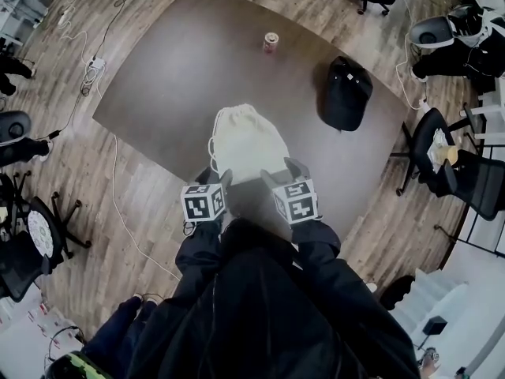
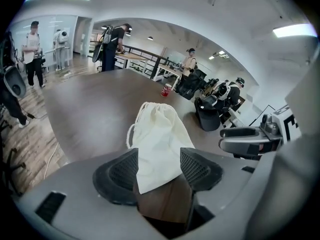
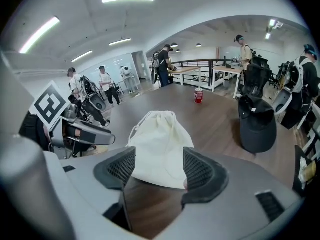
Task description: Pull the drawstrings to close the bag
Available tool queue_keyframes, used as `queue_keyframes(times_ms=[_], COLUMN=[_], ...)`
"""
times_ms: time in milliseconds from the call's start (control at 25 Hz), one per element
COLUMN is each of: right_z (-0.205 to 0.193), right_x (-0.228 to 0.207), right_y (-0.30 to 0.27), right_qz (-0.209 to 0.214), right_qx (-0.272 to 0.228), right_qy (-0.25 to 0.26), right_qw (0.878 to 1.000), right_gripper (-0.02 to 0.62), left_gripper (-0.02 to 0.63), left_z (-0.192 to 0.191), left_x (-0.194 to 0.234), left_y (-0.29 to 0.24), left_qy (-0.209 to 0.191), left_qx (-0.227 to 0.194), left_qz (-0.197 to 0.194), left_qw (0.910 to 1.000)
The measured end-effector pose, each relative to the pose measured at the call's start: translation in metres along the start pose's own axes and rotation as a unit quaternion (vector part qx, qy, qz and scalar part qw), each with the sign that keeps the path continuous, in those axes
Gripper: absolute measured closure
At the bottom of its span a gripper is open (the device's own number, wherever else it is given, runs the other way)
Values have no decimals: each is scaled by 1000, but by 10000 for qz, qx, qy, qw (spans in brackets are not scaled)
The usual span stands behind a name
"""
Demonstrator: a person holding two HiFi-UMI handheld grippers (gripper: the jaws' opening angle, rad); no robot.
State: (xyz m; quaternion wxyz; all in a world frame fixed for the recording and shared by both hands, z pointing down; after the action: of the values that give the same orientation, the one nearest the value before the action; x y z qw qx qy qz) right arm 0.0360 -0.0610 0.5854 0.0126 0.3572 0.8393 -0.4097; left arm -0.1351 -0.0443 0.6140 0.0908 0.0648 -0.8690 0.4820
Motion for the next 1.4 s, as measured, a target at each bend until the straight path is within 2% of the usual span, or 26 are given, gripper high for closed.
queue_keyframes(times_ms=[120,240,320,560,720,1000,1400], right_z=[14,41,66,140,167,189,205], right_x=[11,27,38,67,83,102,113], right_y=[17,37,53,107,134,155,161], right_qz=[-46,-59,-67,-340,-425,-466,-456], right_qx=[-332,-772,-1119,-2075,-2514,-2818,-2951], right_qy=[186,387,546,1062,1257,1376,1524], right_qw=[9993,9962,9922,9719,9588,9484,9421], right_gripper=[299,362,401,525,555,571,572], left_gripper=[350,356,390,534,564,574,574], left_z=[8,30,50,111,137,158,171], left_x=[-9,-29,-40,-65,-78,-91,-96], left_y=[22,51,72,139,177,216,227], left_qy=[-91,-346,-478,-815,-910,-1086,-1155], left_qx=[-333,-827,-1201,-2314,-2905,-3324,-3466], left_qz=[-60,-184,-220,-262,-256,-281,-340], left_qw=[9994,9958,9914,9691,9522,9364,9302])
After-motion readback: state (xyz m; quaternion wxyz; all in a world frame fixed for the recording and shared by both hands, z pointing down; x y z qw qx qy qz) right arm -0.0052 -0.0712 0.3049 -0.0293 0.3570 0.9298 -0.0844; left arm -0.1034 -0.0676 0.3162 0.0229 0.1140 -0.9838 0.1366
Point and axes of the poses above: the fingertips, and each gripper's own axes: y backward along the fingers, x to its left, z out of its top, the point moved 3 cm from there along y, backward along the fingers, and after that the axes turned 11 degrees about z, right-handed, at the moved point
